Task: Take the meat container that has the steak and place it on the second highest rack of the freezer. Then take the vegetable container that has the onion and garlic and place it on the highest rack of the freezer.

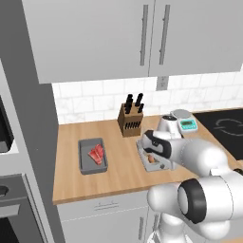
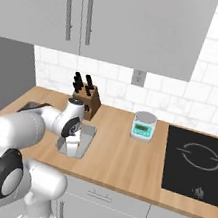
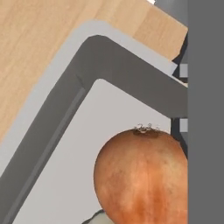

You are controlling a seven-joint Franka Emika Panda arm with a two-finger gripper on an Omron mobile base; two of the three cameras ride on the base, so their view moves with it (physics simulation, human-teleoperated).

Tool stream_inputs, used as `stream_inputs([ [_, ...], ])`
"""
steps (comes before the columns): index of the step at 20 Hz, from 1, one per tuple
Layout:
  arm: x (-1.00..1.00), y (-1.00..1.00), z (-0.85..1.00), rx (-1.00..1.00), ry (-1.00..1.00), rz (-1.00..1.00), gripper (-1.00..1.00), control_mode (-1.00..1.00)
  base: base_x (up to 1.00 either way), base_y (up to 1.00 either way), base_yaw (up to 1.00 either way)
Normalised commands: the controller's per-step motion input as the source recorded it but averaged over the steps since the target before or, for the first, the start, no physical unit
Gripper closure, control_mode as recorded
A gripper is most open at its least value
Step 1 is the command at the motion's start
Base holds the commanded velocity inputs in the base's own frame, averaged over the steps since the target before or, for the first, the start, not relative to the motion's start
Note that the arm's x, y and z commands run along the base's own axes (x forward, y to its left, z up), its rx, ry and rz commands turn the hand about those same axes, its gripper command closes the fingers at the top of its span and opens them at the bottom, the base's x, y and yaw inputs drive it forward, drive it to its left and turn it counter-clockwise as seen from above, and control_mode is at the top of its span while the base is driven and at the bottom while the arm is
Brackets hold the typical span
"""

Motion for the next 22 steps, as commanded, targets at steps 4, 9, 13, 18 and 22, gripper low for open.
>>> stream_inputs([
  [4, 0.0, 0.0, 0.08, 0.0, 0.15, -0.01, 1.0, -1.0, 0.0, 0.0, 0.0],
  [9, -0.09, -0.07, 0.81, -0.01, 0.14, -0.03, 1.0, -1.0, 0.0, 0.0, 0.0],
  [13, -0.2, 0.0, 0.63, -0.06, -0.01, -0.07, 1.0, -1.0, 0.0, 0.0, 0.0],
  [18, -0.4, 0.0, 0.25, -0.01, -0.33, -0.15, 1.0, -1.0, 0.0, 0.0, 0.0],
  [22, -0.43, 0.0, 0.33, 0.0, -0.44, -0.21, 1.0, -1.0, 0.0, 0.0, 0.0],
])
